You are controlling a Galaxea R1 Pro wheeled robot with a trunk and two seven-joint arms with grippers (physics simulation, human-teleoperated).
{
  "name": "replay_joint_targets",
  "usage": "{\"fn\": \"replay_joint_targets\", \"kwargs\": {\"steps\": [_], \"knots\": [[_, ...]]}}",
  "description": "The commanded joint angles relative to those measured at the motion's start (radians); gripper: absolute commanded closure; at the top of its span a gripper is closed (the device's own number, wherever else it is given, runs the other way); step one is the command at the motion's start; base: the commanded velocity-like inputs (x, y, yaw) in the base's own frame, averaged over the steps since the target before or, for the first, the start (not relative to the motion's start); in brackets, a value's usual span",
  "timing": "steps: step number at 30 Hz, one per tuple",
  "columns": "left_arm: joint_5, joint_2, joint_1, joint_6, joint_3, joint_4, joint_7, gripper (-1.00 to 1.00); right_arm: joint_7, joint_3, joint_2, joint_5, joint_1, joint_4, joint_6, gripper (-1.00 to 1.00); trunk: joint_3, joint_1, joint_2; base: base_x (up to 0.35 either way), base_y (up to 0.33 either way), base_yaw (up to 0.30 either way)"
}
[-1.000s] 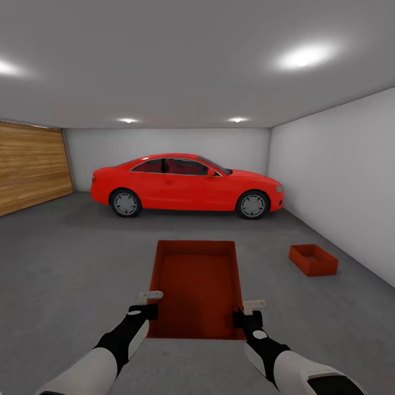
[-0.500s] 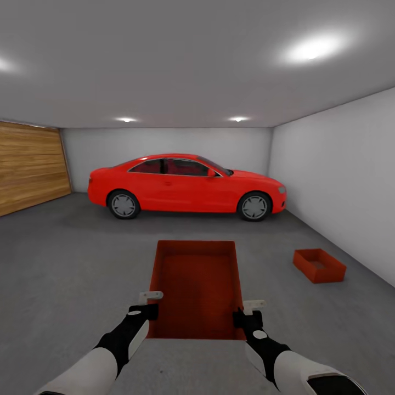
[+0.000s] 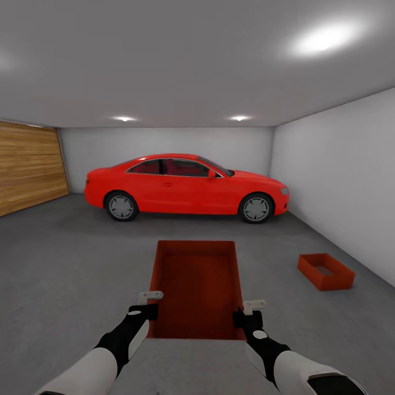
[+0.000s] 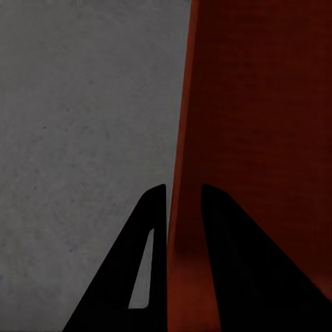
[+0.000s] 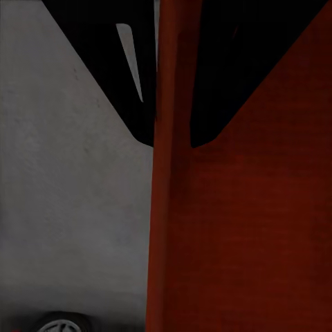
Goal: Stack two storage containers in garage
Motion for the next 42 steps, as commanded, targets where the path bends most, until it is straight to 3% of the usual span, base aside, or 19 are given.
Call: {"fn": "replay_joint_targets", "kwargs": {"steps": [1, 42], "knots": [[-0.003, -0.003, -0.001, 0.006, 0.009, -0.006, 0.012, 1.0, -0.007, -0.008, 0.0, -0.012, 0.0, 0.003, -0.003, 1.0, 0.0, 0.001, -0.001, 0.32, 0.0, 0.0], [-0.002, -0.003, -0.001, 0.006, 0.01, -0.006, 0.012, 1.0, -0.006, -0.009, 0.0, -0.012, 0.0, 0.004, -0.001, 1.0, 0.0, 0.001, -0.001, 0.32, 0.0, 0.0]]}}
